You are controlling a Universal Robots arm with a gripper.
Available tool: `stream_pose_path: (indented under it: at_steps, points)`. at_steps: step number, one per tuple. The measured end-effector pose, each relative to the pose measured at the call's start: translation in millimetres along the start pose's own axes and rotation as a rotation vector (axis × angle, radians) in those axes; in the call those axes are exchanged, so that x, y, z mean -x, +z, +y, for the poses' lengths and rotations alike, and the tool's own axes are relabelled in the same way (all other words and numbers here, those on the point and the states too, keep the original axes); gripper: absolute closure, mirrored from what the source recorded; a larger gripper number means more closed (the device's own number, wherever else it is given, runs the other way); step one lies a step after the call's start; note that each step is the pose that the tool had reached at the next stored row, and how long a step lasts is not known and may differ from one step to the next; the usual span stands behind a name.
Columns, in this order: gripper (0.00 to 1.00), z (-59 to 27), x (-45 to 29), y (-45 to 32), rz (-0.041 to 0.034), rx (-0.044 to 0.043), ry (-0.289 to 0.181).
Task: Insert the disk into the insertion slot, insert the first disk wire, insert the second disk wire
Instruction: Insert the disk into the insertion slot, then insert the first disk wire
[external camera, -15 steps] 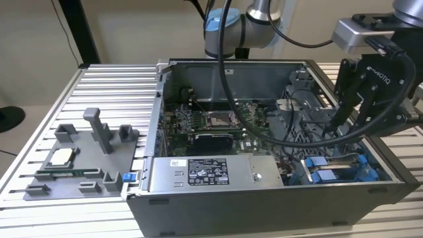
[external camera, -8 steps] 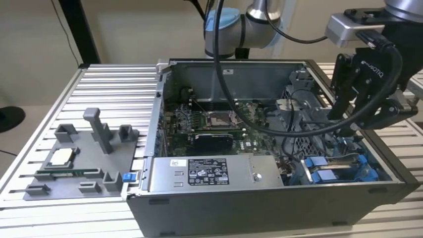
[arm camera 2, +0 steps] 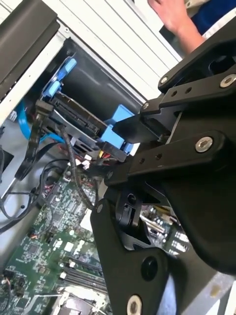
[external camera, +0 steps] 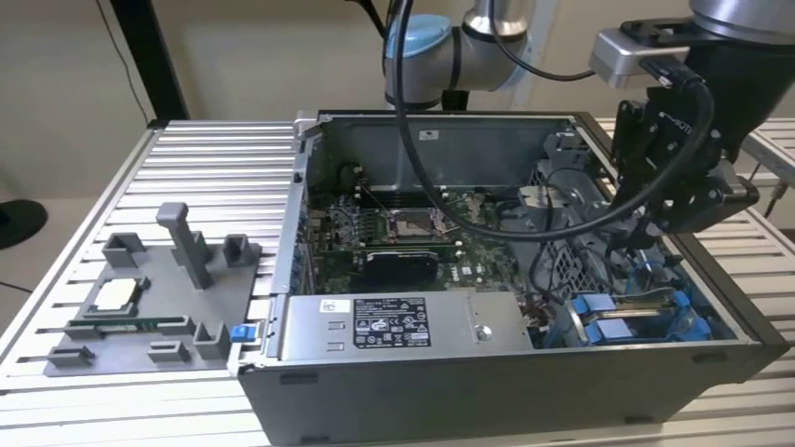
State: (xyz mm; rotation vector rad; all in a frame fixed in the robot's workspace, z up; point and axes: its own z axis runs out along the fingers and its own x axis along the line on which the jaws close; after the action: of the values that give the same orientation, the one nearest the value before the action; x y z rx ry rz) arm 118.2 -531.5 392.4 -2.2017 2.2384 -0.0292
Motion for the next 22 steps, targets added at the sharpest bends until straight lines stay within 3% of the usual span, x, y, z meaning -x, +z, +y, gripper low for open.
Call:
stream_pose_path:
  at_steps: [1,4,7,10,13,22]
  points:
    - [0.0,0.4,0.1,0.5,0.0107,-0.0011,0.0]
    - [0.0,3.4,0.1,2.2,0.021,-0.0049,0.0]
    - [0.0,6.9,0.0,5.0,0.0213,-0.018,0.0]
    - [0.0,9.0,0.1,6.7,0.0208,-0.0501,0.001]
    - [0.0,9.5,0.0,6.8,0.0157,-0.0705,0.002]
    - [0.0,11.9,0.0,6.6,0.0064,-0.0927,0.013]
